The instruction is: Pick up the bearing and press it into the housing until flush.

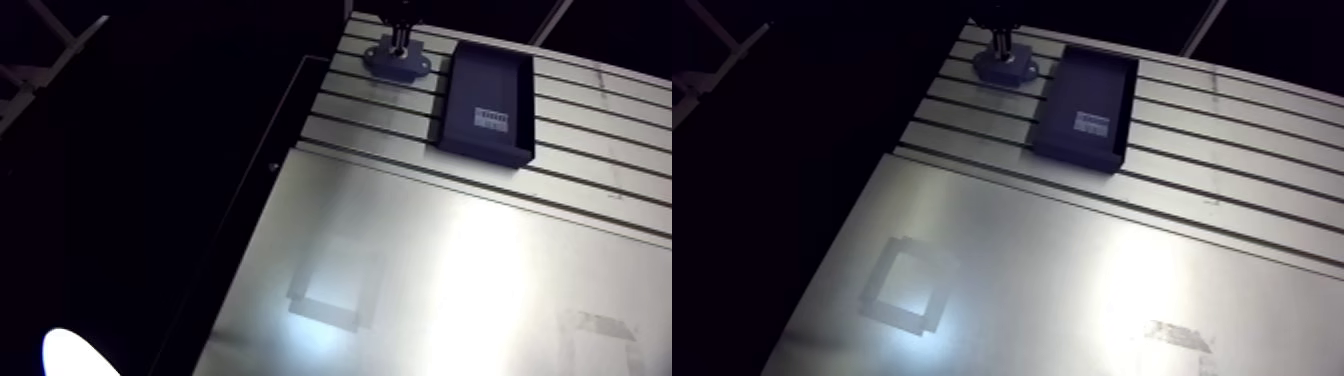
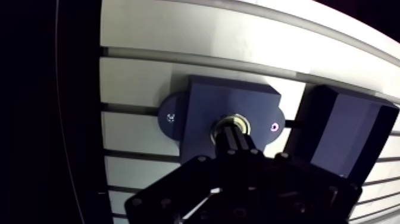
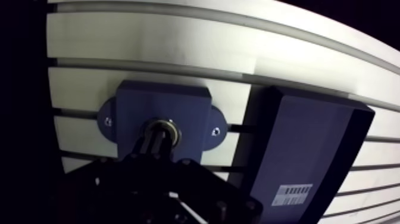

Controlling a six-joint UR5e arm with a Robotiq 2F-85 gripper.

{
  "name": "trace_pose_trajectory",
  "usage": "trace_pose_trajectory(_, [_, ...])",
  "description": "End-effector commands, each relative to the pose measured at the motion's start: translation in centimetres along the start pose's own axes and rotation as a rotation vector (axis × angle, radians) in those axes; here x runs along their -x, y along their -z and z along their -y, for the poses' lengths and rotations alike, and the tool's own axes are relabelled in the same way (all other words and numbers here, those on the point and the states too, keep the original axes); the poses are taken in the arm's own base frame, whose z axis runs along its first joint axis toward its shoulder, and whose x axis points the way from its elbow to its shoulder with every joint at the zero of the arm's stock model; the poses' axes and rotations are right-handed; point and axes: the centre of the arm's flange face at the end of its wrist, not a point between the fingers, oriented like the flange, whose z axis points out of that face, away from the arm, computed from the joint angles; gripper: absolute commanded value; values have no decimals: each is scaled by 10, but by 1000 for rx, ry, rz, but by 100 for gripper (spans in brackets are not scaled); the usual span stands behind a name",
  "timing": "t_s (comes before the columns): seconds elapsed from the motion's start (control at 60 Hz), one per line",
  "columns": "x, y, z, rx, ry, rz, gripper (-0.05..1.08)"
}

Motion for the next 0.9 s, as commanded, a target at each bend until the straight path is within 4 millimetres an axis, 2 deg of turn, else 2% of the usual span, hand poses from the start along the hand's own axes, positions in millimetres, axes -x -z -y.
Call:
trace_pose_trajectory(0.017, [0, 9, 0, 3, 0, -12, 100])
trace_pose_trajectory(0.25, [3, 17, 0, 4, 1, -16, 100])
trace_pose_trajectory(0.317, [3, 20, -1, 3, 1, -16, 94])
trace_pose_trajectory(0.333, [4, 23, -1, 5, 2, -9, 78])
trace_pose_trajectory(0.35, [6, 25, -2, 7, 3, 3, 52])
trace_pose_trajectory(0.367, [6, 25, -2, 7, 3, 3, 52])
trace_pose_trajectory(0.383, [9, 27, -2, 8, 4, 14, 29])
trace_pose_trajectory(0.4, [9, 27, -2, 8, 4, 14, 29])
trace_pose_trajectory(0.417, [11, 31, -3, 9, 4, 21, 12])
trace_pose_trajectory(0.433, [11, 31, -3, 9, 4, 21, 12])
trace_pose_trajectory(0.45, [12, 33, -3, 9, 5, 27, 2])
trace_pose_trajectory(0.5, [15, 36, -3, 9, 6, 32, 1])
trace_pose_trajectory(0.533, [20, 47, -4, 5, 19, 40, 1])
trace_pose_trajectory(0.617, [28, 60, -7, 4, 28, 60, 1])
trace_pose_trajectory(0.65, [36, 76, -11, 4, 26, 61, 1])
trace_pose_trajectory(0.683, [36, 76, -11, 4, 26, 61, 1])
trace_pose_trajectory(0.7, [39, 87, -16, 2, 20, 53, 1])
trace_pose_trajectory(0.75, [43, 97, -21, 1, 13, 44, 1])
trace_pose_trajectory(0.783, [50, 117, -29, -2, 5, 32, 1])
trace_pose_trajectory(0.8, [50, 117, -29, -2, 5, 32, 1])
trace_pose_trajectory(0.817, [55, 127, -32, -3, 3, 27, 1])
trace_pose_trajectory(0.9, [64, 146, -37, -4, -1, 18, 1])
